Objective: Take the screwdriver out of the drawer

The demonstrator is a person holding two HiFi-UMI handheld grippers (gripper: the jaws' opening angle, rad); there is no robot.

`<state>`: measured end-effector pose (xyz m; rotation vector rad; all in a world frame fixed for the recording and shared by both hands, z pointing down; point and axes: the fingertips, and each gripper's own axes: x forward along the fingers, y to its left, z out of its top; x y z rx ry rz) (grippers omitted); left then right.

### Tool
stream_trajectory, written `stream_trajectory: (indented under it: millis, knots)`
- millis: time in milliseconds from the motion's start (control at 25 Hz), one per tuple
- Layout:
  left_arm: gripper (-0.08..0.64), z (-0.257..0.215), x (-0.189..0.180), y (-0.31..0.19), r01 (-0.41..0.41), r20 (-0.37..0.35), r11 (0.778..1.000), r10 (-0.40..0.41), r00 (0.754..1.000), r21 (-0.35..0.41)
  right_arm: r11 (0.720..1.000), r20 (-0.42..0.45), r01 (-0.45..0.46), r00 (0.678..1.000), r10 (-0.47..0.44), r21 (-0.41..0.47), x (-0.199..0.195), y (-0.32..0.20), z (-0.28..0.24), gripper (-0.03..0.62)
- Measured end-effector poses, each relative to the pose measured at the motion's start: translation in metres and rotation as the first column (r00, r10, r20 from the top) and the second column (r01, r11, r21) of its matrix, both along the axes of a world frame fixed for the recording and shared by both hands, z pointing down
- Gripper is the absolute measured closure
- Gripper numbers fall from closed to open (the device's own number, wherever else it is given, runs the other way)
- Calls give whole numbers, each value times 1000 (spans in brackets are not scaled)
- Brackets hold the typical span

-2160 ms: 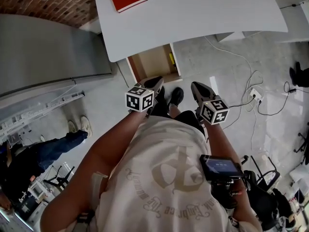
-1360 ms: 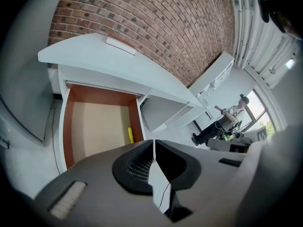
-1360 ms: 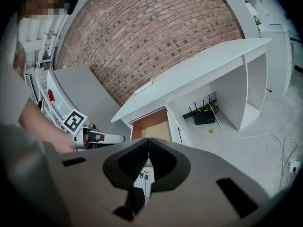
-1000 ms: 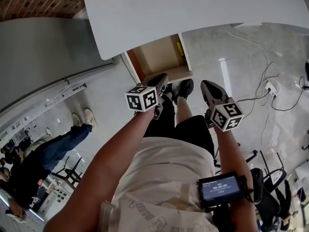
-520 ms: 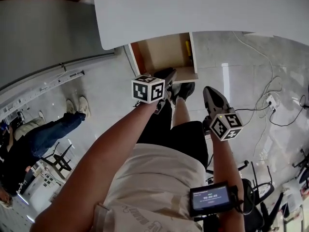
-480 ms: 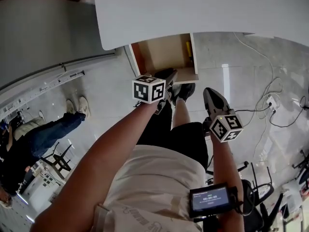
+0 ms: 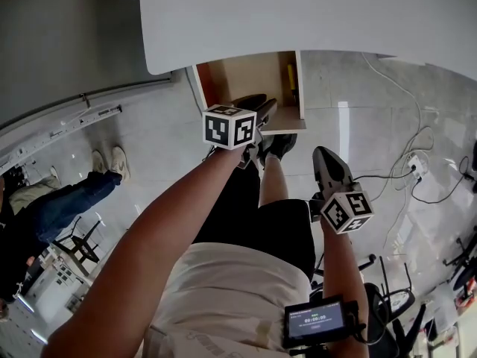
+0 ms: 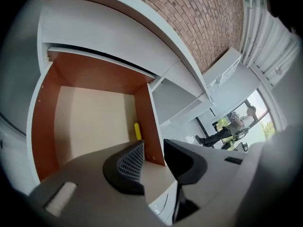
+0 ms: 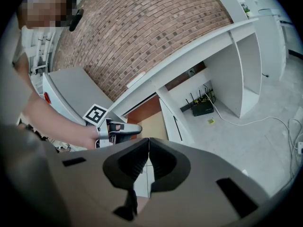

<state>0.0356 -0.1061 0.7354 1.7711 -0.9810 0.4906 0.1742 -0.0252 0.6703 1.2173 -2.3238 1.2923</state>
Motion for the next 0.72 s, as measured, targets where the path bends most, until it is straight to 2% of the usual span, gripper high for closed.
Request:
stream_trajectory:
  millis: [160,320,720]
  knots:
    - [434,10,4,-8,-14,-15,1000,14,1000,1,1000,4,-8,1000,8,-5,-3,3,11,586]
    - [434,27,7,-14,-28,0,1000,28,1000,-11,1000,14,-26,1000,26,-9,-6,2,18,586]
    - [434,62,19,-48,9,-21,1000,-9,1000,-10,1000,1,-14,1000,14,-21,-3,3,33,586]
